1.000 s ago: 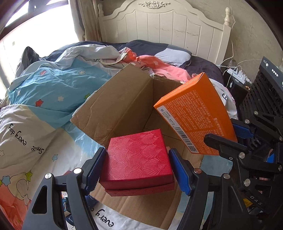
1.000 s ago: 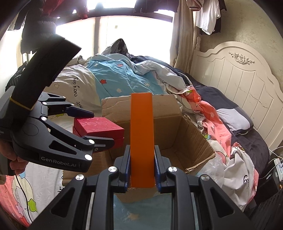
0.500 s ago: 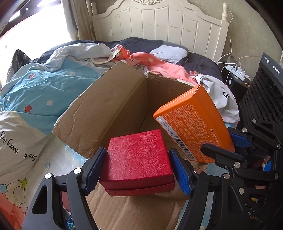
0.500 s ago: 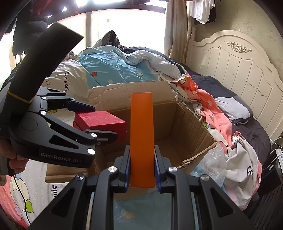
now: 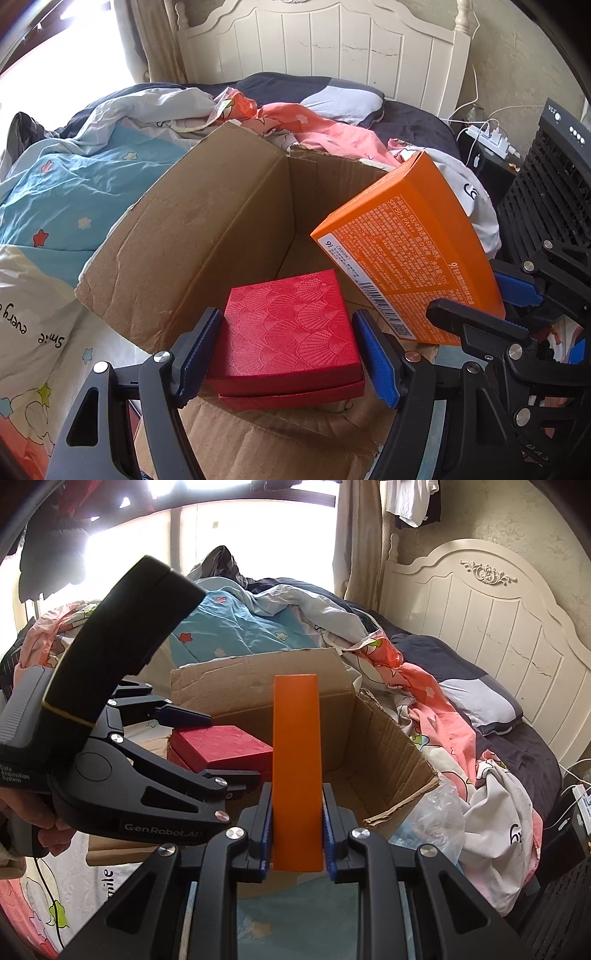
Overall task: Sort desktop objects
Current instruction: 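Carry the orange box and red box with both tools over the cardboard box, then open both tools to drop the orange and red boxes into the cardboard box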
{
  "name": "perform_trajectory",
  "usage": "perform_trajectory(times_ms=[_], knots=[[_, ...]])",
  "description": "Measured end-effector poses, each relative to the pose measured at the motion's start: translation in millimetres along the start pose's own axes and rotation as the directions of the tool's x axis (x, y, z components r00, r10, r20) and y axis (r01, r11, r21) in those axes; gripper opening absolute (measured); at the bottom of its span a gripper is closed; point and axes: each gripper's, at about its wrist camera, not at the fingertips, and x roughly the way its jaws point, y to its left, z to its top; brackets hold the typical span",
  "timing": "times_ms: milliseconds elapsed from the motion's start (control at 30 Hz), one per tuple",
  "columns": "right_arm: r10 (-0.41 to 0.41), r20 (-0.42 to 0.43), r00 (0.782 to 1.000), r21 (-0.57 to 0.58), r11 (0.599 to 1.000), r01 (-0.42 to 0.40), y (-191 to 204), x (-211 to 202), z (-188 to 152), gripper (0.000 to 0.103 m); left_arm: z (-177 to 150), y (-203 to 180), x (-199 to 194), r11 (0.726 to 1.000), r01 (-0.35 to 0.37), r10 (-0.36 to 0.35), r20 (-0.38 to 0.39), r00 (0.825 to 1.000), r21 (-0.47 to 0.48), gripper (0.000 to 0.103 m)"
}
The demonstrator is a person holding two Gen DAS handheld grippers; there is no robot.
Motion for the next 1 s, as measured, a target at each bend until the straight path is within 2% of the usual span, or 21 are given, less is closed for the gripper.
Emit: perform_trajectory(times_ms=[533,900,933,967,1000], knots=[[0.031,-0.054,0.998,0.044,0.999,-0.028,-12.3,30.4,-2.4,0.021,-0.9,5.6,36.1,1.0,-0.022,0.022,-0.06,0.998,-0.01,0.074],[0.024,-0.059,0.998,0.043,0.999,-0.022,-14.9,30.2,-0.6,0.021,1.1,-1.5,38.6,0.996,-0.087,0.087,-0.099,0.991,0.004,0.075],[0.021,-0.061,0.998,0.045,0.999,-0.018,-15.0,30.5,-0.2,0.025,1.2,-2.2,38.8,0.996,-0.093,0.093,-0.103,0.99,0.005,0.075],[0.005,-0.063,0.998,0.053,0.999,-0.002,-15.7,30.2,0.3,0.029,1.4,-2.9,39.0,0.995,-0.099,0.099,-0.107,0.989,0.007,0.083],[-0.01,-0.065,0.998,0.061,0.998,0.014,-16.3,29.8,0.7,0.04,1.6,-3.6,39.2,0.994,-0.105,0.105,-0.11,0.988,0.008,0.092]])
